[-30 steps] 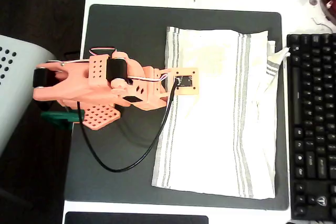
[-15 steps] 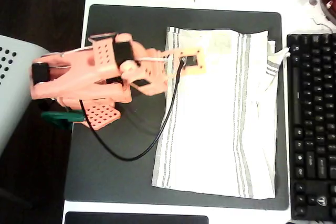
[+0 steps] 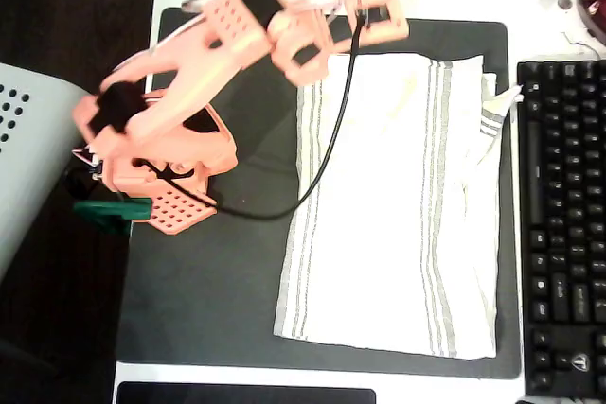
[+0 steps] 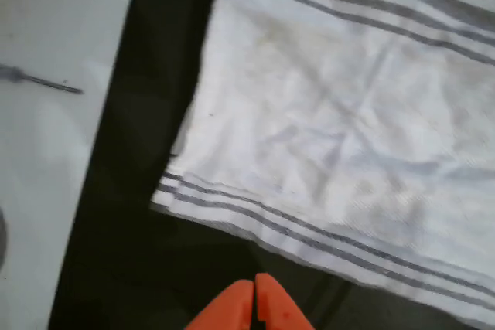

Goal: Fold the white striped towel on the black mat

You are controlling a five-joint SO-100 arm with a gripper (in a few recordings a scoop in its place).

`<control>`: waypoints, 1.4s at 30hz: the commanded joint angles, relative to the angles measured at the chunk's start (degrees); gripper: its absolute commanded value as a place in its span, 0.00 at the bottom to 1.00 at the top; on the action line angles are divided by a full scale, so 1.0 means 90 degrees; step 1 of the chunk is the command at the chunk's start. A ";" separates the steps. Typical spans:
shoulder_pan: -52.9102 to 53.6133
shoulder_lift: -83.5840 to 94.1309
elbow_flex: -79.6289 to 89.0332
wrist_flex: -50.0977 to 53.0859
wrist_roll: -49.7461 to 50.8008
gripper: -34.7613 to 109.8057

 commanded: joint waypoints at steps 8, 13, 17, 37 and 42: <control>-0.0635 -0.1982 -0.2129 0.0254 0.0166 0.24; -0.0576 -0.2910 -0.2598 0.0117 -0.0391 0.24; -0.0498 -0.3887 -0.3242 0.0059 -0.0820 0.24; 0.0439 -0.6143 -0.4775 0.0254 -0.0664 0.35; 0.0615 -0.6406 -0.4746 -0.0049 -0.0635 0.35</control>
